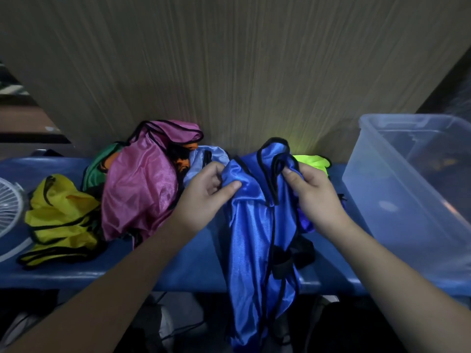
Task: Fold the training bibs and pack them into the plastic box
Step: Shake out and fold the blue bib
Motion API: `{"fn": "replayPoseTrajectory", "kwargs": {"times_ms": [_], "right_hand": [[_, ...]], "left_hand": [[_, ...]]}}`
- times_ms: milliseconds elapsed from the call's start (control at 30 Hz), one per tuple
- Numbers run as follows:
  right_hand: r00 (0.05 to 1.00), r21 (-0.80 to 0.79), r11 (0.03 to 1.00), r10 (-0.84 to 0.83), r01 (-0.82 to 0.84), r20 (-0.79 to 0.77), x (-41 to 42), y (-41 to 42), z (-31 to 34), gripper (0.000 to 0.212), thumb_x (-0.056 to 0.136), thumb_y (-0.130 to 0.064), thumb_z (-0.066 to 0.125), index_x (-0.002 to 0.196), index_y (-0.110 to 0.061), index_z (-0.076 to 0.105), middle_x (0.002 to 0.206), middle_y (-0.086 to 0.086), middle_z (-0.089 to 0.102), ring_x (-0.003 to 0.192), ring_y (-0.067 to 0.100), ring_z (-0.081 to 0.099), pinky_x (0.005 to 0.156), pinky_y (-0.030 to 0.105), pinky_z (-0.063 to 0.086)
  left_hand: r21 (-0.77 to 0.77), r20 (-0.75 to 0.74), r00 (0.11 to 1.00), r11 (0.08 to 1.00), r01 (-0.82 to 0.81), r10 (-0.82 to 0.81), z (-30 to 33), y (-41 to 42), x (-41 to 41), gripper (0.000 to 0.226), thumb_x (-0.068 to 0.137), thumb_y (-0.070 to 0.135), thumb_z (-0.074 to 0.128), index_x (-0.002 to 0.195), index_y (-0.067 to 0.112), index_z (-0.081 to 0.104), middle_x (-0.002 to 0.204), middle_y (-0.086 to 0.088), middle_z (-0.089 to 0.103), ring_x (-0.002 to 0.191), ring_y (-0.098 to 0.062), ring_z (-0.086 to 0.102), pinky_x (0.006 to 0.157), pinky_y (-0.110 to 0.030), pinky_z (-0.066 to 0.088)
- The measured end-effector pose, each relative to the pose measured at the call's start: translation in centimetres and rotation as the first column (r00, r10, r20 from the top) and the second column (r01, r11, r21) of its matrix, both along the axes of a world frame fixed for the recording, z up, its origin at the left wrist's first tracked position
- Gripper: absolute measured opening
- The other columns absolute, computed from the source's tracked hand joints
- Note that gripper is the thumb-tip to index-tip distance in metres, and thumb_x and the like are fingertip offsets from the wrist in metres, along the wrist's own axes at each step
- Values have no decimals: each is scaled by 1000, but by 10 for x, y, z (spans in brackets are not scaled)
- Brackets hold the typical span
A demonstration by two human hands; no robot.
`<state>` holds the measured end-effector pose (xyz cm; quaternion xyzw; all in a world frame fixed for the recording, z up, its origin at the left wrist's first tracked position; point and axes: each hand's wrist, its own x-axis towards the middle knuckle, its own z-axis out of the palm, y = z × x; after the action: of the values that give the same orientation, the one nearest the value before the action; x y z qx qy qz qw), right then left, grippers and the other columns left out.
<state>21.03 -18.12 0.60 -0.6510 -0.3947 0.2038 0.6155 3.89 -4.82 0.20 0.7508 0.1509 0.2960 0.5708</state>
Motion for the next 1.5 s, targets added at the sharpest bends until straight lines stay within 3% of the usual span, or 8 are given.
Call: {"fn": "replayPoseTrajectory", "kwargs": {"times_ms": [233,433,767,900,1067,1233,1400,1500], "right_hand": [[990,12,1000,-2,3,-144,4,-1,1,27,92,-26,58,98,-1,66,105,35,65,88,29,61,89,67,47],[969,19,1000,-9,14,-246,3,-1,1,12,98,-5,54,97,1,64,91,18,71,82,28,67,80,42,53],[948,-4,998,-68,70,-310,3,0,3,23,101,-17,55,99,4,64,100,29,70,85,32,66,84,53,54],[956,14,995,-91,99,-280,10,0,3,30,103,-25,53,101,2,66,106,32,68,88,32,65,87,55,53],[967,28,998,-54,64,-251,11,-1,1,31,103,-25,53,102,4,65,107,35,65,89,31,63,90,58,50],[966,34,999,2,7,-260,7,3,-5,29,102,-20,53,96,7,58,92,22,65,85,28,60,82,48,49],[958,52,989,145,-137,-245,-4,12,-9,26,98,-23,57,98,3,61,92,18,61,87,27,54,83,47,43],[947,14,967,251,-253,-201,-11,15,-12,17,99,-19,56,100,-7,69,97,16,66,92,26,59,90,52,48]], "left_hand": [[-97,-37,989,985,-145,142,-8,16,-1,21,101,-1,49,106,18,56,93,-3,76,80,-4,70,73,-19,53],[43,-155,976,988,-146,151,-15,19,-3,64,88,-21,36,111,34,60,103,3,59,63,-21,46,55,-21,37],[71,-322,940,993,-96,114,-14,19,-4,12,94,18,65,105,22,68,104,7,49,92,-4,55,93,-24,41],[334,-228,918,912,-239,324,-21,31,-5,17,86,21,77,89,19,61,92,12,52,77,9,51,75,-12,36],[163,-235,918,944,-288,321,-19,30,-6,21,95,31,65,85,20,52,66,12,50,59,-11,48,59,-30,49],[19,-232,958,985,-172,171,-9,12,3,13,97,14,63,103,14,52,79,-1,54,53,-14,56,52,-27,55],[-41,-213,970,993,108,-114,-15,5,6,99,82,2,78,152,45,23,108,3,55,79,-13,69,79,-24,56],[145,-247,965,981,130,-92,-22,6,10,110,79,6,81,155,50,15,100,20,52,68,-6,58,72,-19,50]]}}
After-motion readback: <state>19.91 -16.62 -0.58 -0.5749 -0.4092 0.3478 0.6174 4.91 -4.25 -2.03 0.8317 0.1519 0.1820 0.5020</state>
